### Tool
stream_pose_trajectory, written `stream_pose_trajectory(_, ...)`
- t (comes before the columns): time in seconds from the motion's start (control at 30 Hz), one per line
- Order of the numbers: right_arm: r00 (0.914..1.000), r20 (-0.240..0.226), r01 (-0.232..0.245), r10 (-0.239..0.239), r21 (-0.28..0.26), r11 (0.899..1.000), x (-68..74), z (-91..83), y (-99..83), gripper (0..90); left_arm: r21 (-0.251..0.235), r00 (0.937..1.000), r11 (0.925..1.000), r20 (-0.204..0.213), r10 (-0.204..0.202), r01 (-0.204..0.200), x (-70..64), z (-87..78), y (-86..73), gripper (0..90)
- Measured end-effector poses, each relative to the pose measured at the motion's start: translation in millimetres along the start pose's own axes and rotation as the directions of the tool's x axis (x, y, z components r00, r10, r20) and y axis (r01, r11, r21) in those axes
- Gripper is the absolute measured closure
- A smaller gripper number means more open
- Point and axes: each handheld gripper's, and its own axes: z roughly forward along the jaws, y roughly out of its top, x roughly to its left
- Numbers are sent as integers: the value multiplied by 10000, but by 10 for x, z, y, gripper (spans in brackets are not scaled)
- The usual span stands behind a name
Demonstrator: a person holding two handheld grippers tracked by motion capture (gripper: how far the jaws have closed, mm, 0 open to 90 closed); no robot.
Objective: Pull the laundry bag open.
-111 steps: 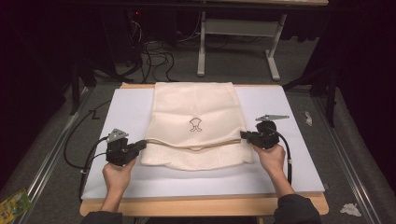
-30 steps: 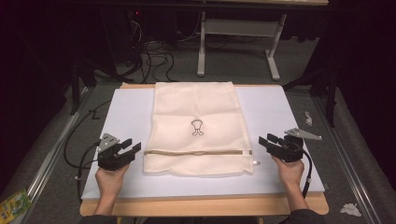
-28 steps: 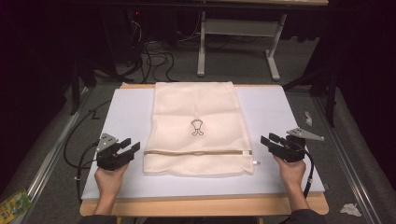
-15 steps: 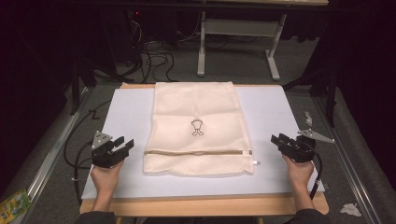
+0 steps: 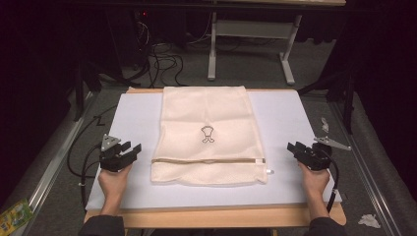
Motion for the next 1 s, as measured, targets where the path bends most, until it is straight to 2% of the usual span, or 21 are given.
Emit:
stream_pose_trajectory(0.33,10000,1,-79,79,248,9997,-2,90,-12,578,83,9998,9999,-156,-123,124,25,120,-50,515)
stream_pose_trajectory(0.6,9993,224,279,-291,535,9982,28,177,-49,575,270,9995,9995,-269,187,-180,6,224,-79,510)
stream_pose_trajectory(0.73,9980,369,498,-522,641,9967,47,201,-64,574,276,9993,9995,-319,191,-182,1,268,-87,509)
stream_pose_trajectory(0.9,9973,471,536,-569,692,9962,44,228,-74,573,257,9992,9996,-385,106,-96,-4,312,-92,508)
stream_pose_trajectory(1.0,9964,597,557,-603,761,9955,43,249,-86,572,293,9989,9994,-434,185,-172,-3,334,-94,505)
